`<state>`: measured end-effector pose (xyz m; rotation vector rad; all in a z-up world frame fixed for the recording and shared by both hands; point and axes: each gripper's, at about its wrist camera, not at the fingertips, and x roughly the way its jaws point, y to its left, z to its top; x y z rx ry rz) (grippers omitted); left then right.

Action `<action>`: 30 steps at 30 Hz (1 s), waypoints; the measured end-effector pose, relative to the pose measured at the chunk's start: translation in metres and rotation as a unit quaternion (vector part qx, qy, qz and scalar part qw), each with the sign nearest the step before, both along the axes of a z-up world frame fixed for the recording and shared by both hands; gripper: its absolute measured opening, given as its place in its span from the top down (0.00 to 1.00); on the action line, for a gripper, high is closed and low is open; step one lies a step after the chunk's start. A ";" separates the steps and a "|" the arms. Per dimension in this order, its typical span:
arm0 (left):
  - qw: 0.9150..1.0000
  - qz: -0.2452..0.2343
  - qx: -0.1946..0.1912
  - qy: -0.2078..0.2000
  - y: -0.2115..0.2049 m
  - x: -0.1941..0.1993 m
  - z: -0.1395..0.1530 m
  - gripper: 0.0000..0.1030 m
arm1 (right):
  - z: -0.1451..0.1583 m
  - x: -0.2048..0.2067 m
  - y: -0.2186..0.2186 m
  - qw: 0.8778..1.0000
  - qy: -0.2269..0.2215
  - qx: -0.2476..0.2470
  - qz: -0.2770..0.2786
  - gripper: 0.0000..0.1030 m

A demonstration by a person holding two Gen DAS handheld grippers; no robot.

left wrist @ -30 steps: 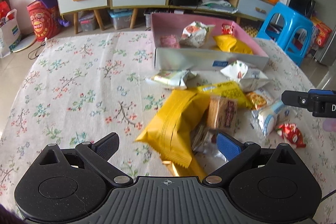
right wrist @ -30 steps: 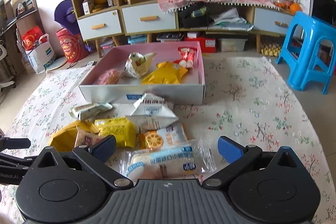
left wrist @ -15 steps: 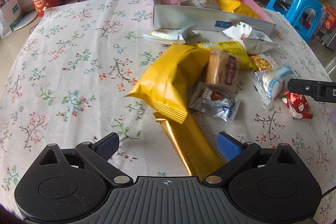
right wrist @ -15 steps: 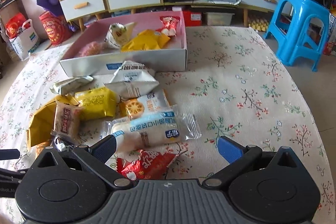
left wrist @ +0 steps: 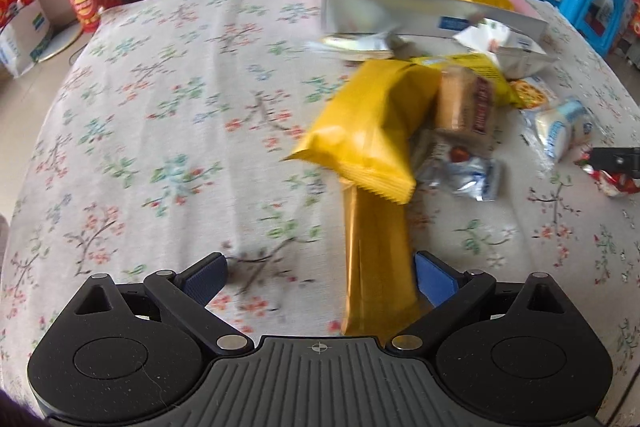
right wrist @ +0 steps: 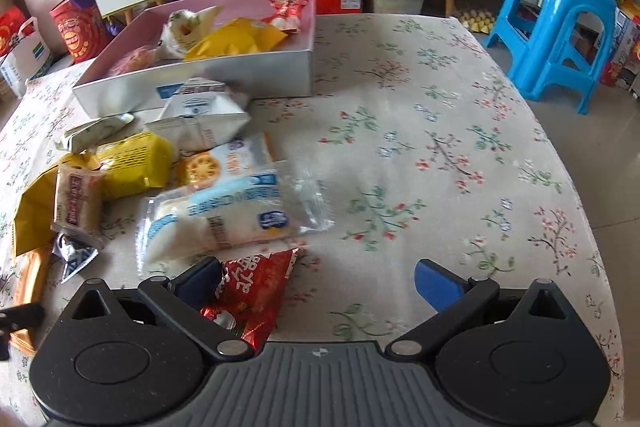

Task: Organize snacks
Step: 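Grasp the long gold bar packet with the left tool while the right tool grasps the red wrapper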

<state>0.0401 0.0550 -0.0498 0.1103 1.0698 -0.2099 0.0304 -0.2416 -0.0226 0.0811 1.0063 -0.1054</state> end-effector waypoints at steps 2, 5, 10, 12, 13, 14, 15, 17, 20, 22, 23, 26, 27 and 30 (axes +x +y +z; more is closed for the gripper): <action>1.000 0.001 -0.005 -0.001 0.005 -0.001 0.001 0.05 | 0.000 -0.001 -0.003 1.000 0.001 0.002 -0.003 0.09; 1.000 -0.008 -0.013 -0.002 0.004 -0.003 0.002 0.05 | 0.001 -0.001 -0.004 1.000 0.002 0.009 -0.004 0.09; 0.999 -0.040 -0.025 -0.006 -0.008 -0.009 0.004 0.12 | 0.004 -0.001 0.002 1.000 -0.002 0.021 0.000 0.09; 0.999 -0.048 -0.024 -0.008 -0.012 -0.010 0.005 0.15 | 0.003 -0.001 0.006 1.000 0.002 0.022 0.006 0.09; 0.998 -0.049 -0.022 -0.009 -0.013 -0.011 0.004 0.16 | 0.002 -0.001 0.008 1.000 0.004 0.021 0.009 0.10; 0.999 -0.049 -0.020 -0.011 -0.014 -0.010 0.004 0.17 | 0.001 -0.001 0.011 1.000 0.006 0.019 0.012 0.10; 0.999 -0.048 -0.018 -0.014 -0.014 -0.010 0.004 0.19 | -0.001 -0.001 0.013 1.000 0.008 0.017 0.015 0.10; 0.999 -0.044 -0.016 -0.019 -0.014 -0.010 0.004 0.23 | -0.004 -0.001 0.018 1.000 0.013 0.015 0.023 0.12; 0.999 -0.041 -0.014 -0.027 -0.014 -0.010 0.005 0.35 | -0.006 -0.002 0.023 0.999 0.019 0.010 0.030 0.17; 0.999 -0.042 -0.013 -0.032 -0.014 -0.011 0.006 0.44 | -0.007 -0.002 0.027 0.999 0.017 0.002 0.033 0.20; 0.998 -0.042 -0.012 -0.034 -0.014 -0.011 0.006 0.47 | -0.006 -0.002 0.028 0.999 0.017 -0.001 0.036 0.21; 0.998 -0.044 -0.013 -0.037 -0.014 -0.012 0.008 0.59 | -0.006 -0.003 0.030 0.999 0.013 -0.005 0.039 0.26; 0.998 -0.045 -0.013 -0.037 -0.014 -0.012 0.008 0.63 | -0.005 -0.003 0.031 0.999 0.012 -0.006 0.040 0.28; 0.998 -0.050 -0.012 -0.038 -0.015 -0.013 0.009 0.71 | -0.004 -0.002 0.032 0.999 0.007 -0.008 0.044 0.36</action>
